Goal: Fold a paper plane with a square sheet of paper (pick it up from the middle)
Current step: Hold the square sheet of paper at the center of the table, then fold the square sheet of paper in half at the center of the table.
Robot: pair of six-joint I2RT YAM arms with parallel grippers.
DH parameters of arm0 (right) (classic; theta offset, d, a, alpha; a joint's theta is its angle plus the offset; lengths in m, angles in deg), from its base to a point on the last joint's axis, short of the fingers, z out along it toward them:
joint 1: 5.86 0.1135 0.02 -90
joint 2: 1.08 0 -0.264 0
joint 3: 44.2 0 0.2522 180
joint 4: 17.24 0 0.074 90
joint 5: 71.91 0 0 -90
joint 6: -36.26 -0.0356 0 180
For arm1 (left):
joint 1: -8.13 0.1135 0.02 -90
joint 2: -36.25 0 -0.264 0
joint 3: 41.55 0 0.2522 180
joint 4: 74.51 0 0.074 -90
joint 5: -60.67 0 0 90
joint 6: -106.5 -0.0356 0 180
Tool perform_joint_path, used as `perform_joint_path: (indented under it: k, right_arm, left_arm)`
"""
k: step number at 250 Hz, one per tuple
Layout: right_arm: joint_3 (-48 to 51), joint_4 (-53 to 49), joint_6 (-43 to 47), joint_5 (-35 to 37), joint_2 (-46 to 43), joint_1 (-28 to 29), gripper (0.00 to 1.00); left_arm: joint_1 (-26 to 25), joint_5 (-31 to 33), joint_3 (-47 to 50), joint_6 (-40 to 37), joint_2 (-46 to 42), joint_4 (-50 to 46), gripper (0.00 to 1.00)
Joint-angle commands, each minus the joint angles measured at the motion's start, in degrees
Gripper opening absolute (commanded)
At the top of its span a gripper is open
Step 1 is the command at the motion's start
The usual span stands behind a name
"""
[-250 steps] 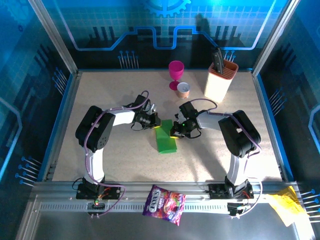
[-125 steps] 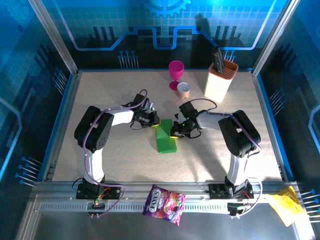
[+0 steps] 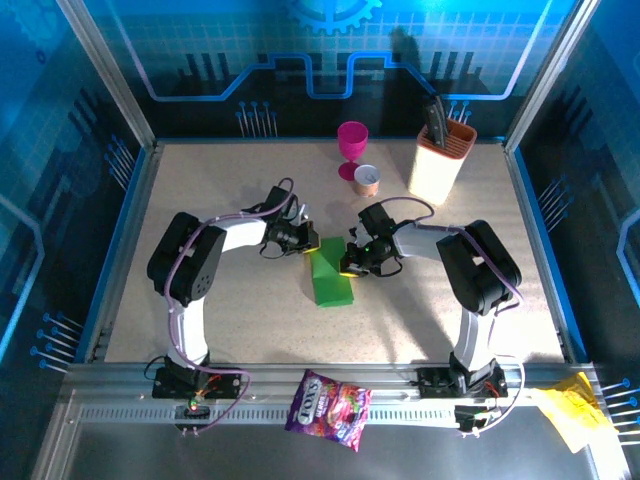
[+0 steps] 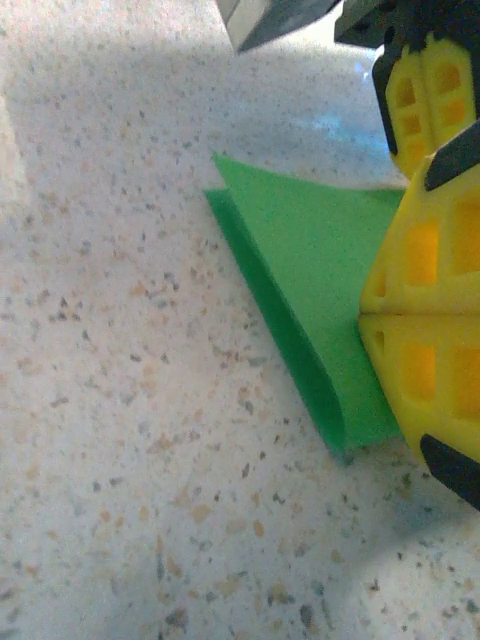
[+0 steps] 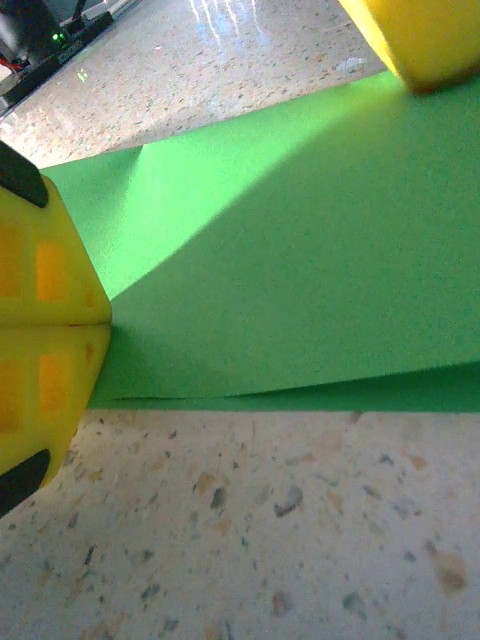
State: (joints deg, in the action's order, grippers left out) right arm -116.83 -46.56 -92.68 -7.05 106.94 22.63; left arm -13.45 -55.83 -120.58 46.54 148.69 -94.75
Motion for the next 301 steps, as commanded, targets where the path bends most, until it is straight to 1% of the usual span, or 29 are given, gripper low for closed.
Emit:
perform_joint_path:
  k: [1, 74, 136, 197, 263, 301]
  right_arm:
    - [1.80, -4.75, 0.68, 3.08, 3.64, 1.02, 0.00]
    - [1.33, -5.28, 0.87, 2.99, 3.94, 1.04, 0.00]
    - [1.03, -5.32, 0.71, 3.15, 3.95, 1.00, 0.00]
    - [-0.33, -6.23, 1.30, 2.99, 3.60, 1.05, 0.00]
    - [-5.24, -8.54, 1.70, 1.98, -2.60, 1.04, 0.00]
    - [-8.33, -8.65, 0.99, 1.19, -5.68, 2.32, 0.00]
  left_arm:
    - [0.45, -1.81, 0.17, -0.50, -3.28, -1.26, 0.03]
    - [0.41, -1.71, -0.71, -0.83, -0.67, -1.23, 0.03]
    - [0.40, 0.04, -0.84, -3.42, 1.94, -3.52, 0.03]
    - [0.46, 1.57, 0.66, -4.83, 2.61, -4.33, 0.01]
    - [0.40, 1.83, 1.90, -6.00, 2.61, -4.59, 0.00]
    - [0.42, 1.66, 2.03, -6.31, 2.72, -4.78, 0.00]
